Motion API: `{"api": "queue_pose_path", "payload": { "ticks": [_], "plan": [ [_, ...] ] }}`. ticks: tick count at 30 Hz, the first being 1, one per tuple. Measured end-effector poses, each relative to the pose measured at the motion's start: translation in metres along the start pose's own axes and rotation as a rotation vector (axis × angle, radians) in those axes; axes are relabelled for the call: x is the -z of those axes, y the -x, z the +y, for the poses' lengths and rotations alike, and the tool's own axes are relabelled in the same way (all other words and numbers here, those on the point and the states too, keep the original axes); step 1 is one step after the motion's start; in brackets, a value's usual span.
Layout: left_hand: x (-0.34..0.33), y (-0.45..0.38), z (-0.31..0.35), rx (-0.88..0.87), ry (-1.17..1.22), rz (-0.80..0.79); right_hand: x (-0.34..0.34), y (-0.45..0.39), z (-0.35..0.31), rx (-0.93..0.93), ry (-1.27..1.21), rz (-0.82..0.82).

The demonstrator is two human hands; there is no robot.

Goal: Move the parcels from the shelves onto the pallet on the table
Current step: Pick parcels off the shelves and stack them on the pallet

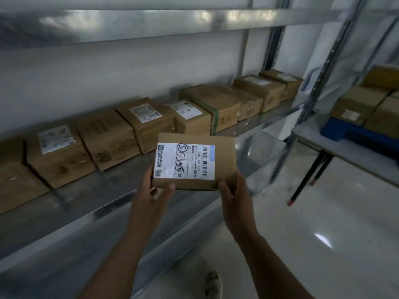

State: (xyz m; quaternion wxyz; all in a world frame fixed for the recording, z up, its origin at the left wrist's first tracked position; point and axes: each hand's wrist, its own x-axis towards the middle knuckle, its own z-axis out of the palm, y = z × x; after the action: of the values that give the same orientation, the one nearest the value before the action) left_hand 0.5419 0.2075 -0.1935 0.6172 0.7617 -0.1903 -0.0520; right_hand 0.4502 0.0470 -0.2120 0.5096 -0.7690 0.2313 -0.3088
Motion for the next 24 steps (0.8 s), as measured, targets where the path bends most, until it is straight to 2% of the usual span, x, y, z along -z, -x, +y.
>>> {"api": "queue_pose_path", "payload": {
  "ticks": [4,16,24],
  "plan": [
    [-0.063,-0.043,-0.003,0.018,0.0,-0.116,0.042,-0.042,0.025,-0.041,0.055,0.098],
    [-0.245,-0.183,0.034,-0.103,0.051,-0.423,0.155,-0.194,0.077,-0.161,0.155,0.328],
    [-0.357,-0.231,0.053,-0.178,0.1,-0.584,0.227,-0.244,0.108,-0.214,0.147,0.485]
  ]
}}
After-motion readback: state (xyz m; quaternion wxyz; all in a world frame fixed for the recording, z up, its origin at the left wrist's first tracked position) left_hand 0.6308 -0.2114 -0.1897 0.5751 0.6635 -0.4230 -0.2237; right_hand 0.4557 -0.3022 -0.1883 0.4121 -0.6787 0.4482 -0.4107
